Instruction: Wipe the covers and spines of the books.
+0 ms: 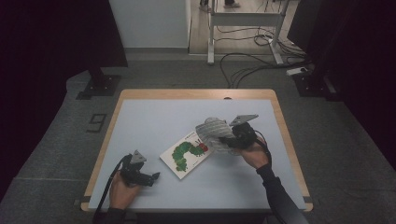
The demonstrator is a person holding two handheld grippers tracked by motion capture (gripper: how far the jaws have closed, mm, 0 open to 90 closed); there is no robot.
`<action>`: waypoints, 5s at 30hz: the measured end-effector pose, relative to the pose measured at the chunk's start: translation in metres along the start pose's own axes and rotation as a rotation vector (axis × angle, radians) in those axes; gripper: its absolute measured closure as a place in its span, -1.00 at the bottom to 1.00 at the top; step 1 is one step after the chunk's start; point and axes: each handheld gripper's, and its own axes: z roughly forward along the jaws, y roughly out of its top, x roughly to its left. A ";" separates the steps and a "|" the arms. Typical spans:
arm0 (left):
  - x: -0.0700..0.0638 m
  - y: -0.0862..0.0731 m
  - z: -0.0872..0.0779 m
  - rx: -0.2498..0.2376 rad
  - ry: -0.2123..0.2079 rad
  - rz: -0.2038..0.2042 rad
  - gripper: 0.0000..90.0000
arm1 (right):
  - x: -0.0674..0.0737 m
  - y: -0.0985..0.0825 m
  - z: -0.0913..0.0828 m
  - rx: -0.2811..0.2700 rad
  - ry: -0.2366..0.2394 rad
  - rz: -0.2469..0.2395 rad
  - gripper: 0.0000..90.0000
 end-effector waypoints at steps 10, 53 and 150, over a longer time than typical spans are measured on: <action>0.000 0.000 0.000 -0.001 0.000 -0.001 -1.00 | 0.002 0.006 0.039 0.032 -0.014 -0.013 0.44; 0.000 0.000 0.000 -0.001 0.002 0.000 -1.00 | 0.057 -0.004 0.090 0.074 0.179 -0.065 0.43; 0.000 0.000 0.000 -0.001 0.002 -0.001 -1.00 | 0.057 0.019 0.120 0.070 0.094 -0.072 0.41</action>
